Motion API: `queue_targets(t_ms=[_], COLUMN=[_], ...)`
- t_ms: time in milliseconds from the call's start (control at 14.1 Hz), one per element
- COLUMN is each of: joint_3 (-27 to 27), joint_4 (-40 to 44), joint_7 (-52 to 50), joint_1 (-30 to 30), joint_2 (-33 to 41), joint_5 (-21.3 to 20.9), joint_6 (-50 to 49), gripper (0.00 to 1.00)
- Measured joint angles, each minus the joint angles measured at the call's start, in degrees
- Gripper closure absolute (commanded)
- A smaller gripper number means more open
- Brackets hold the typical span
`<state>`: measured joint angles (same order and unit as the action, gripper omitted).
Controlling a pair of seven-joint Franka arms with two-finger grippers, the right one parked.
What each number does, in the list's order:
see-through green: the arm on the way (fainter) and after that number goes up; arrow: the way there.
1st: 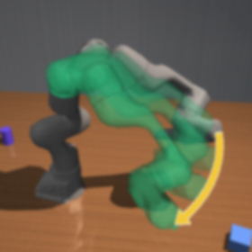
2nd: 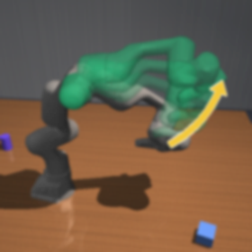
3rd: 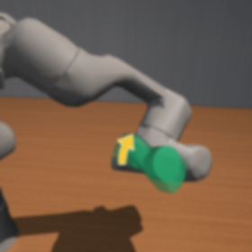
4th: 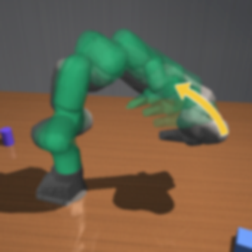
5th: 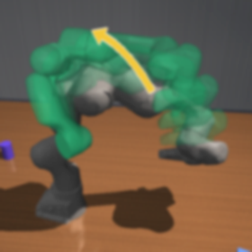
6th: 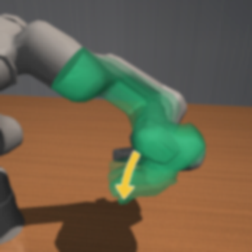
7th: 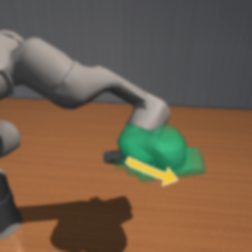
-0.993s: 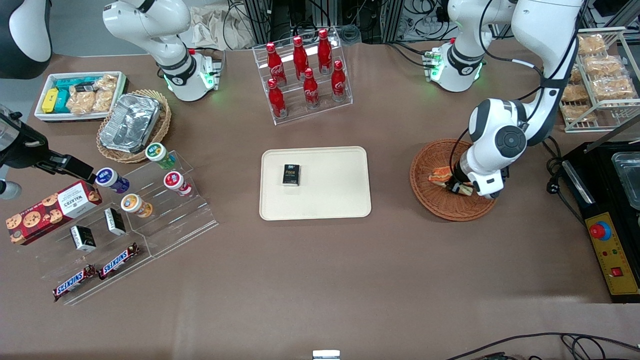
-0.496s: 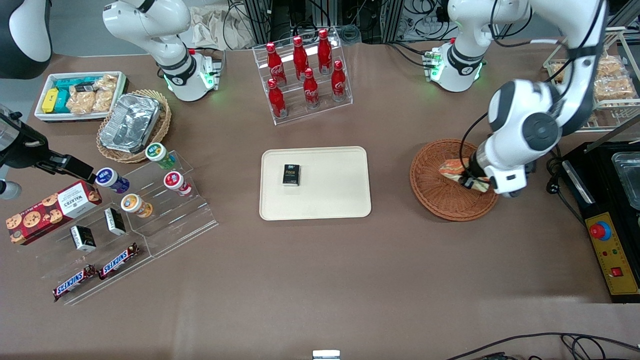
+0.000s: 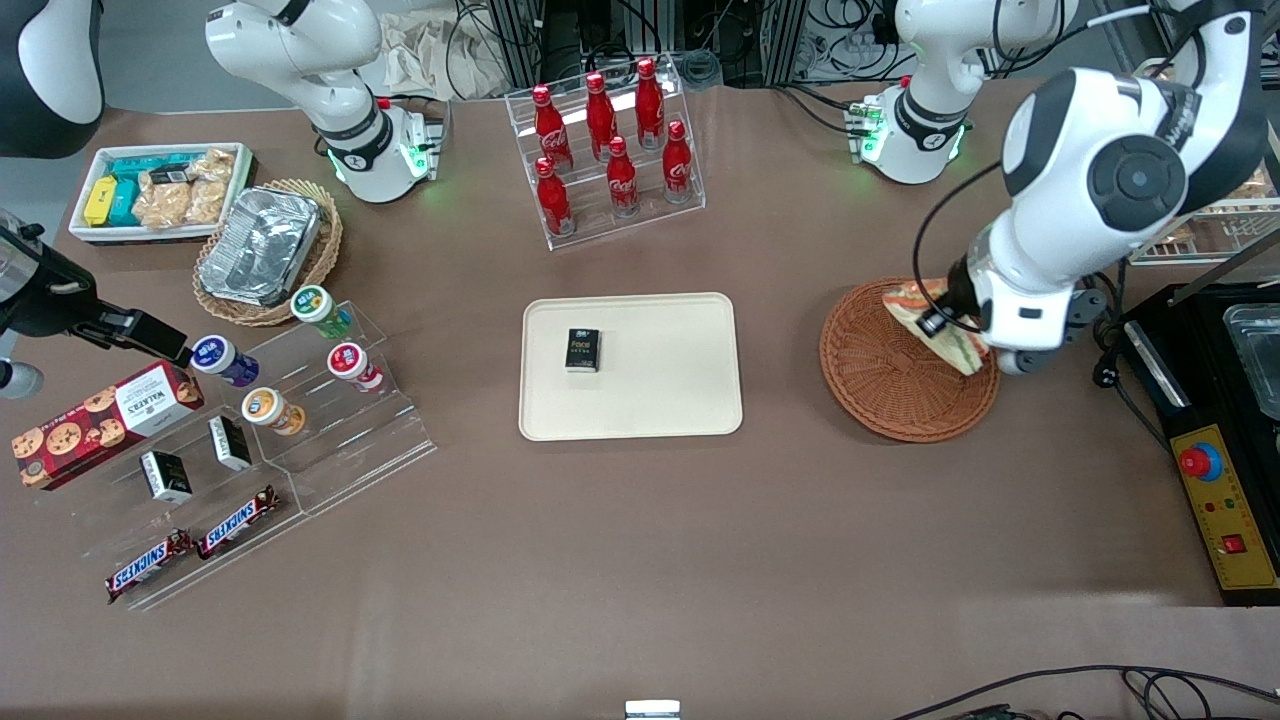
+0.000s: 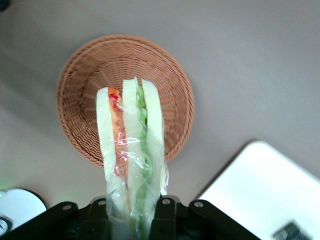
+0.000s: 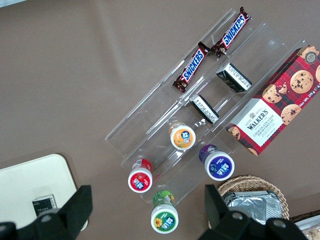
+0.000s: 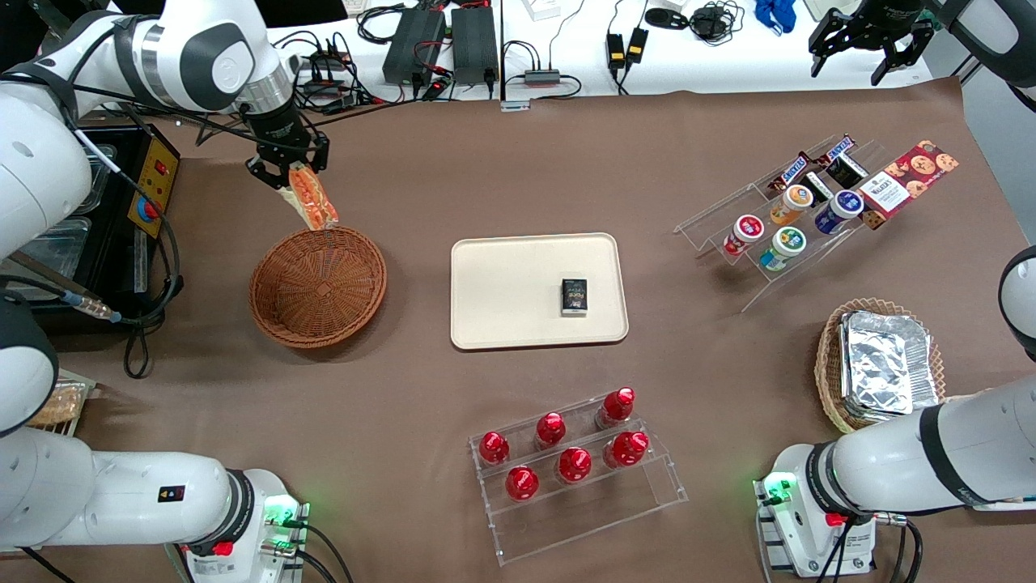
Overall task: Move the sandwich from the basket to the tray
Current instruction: 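Lift the sandwich out of the basket and carry it toward the tray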
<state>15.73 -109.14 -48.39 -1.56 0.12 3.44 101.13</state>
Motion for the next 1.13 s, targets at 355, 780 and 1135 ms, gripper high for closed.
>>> queue_targets(t_ms=[355,780,1135], joint_3=[10.04,11.37,11.37], joint_4=[-0.02,-0.87,-3.80], joint_7=[2.61,2.36,-0.43], joint_1=[-2.86,-11.62,-16.36], joint_2=[0.35,-1.71,-8.47], joint_5=[-3.61,-5.19,-12.83], joint_6=[2.25,9.94,19.18], gripper=[1.00,1.00,1.00])
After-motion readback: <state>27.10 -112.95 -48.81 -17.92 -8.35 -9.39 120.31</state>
